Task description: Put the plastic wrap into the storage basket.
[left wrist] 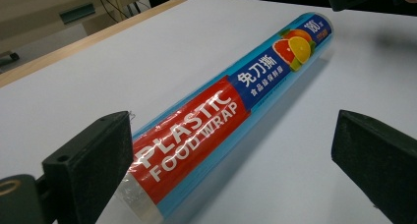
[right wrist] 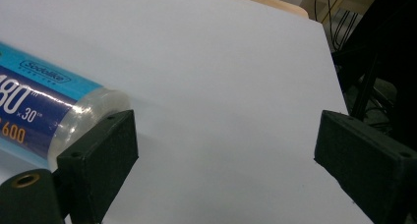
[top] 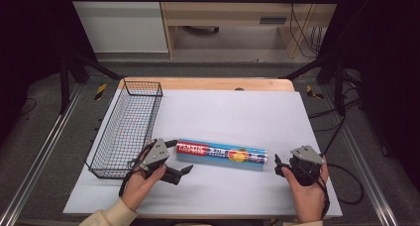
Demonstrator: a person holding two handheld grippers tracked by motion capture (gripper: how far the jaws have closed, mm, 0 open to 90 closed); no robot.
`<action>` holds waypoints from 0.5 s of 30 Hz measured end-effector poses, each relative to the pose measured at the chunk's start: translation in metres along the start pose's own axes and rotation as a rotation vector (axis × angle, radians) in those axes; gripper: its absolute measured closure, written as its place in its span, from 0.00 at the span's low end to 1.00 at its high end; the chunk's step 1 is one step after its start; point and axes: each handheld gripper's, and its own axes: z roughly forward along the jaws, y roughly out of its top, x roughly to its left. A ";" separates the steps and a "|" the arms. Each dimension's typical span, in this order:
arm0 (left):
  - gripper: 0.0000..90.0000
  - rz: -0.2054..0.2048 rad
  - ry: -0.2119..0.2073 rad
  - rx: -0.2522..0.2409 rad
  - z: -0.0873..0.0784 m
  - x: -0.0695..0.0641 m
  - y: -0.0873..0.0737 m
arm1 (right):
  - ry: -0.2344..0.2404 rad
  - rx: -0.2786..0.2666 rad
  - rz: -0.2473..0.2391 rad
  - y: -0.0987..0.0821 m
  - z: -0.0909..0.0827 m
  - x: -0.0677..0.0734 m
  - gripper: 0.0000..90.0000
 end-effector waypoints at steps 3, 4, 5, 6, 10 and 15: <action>0.03 0.002 -0.009 0.001 0.001 -0.001 0.001 | 0.006 0.008 -0.017 0.001 -0.002 0.002 0.08; 0.03 0.004 -0.011 0.001 0.001 -0.001 0.001 | 0.006 0.008 -0.017 0.001 -0.002 0.002 0.08; 0.03 0.006 -0.017 0.001 0.001 -0.001 0.001 | 0.005 0.009 -0.022 0.001 -0.002 0.002 0.08; 0.03 0.009 -0.020 0.006 0.001 -0.002 0.002 | 0.006 0.006 -0.033 0.001 -0.003 0.003 0.07; 0.03 0.026 -0.018 0.017 0.001 -0.003 0.002 | 0.015 -0.006 -0.060 0.005 -0.007 0.005 0.07; 0.03 0.023 -0.014 0.026 -0.001 -0.002 0.001 | 0.060 0.003 -0.169 0.020 -0.008 0.015 0.07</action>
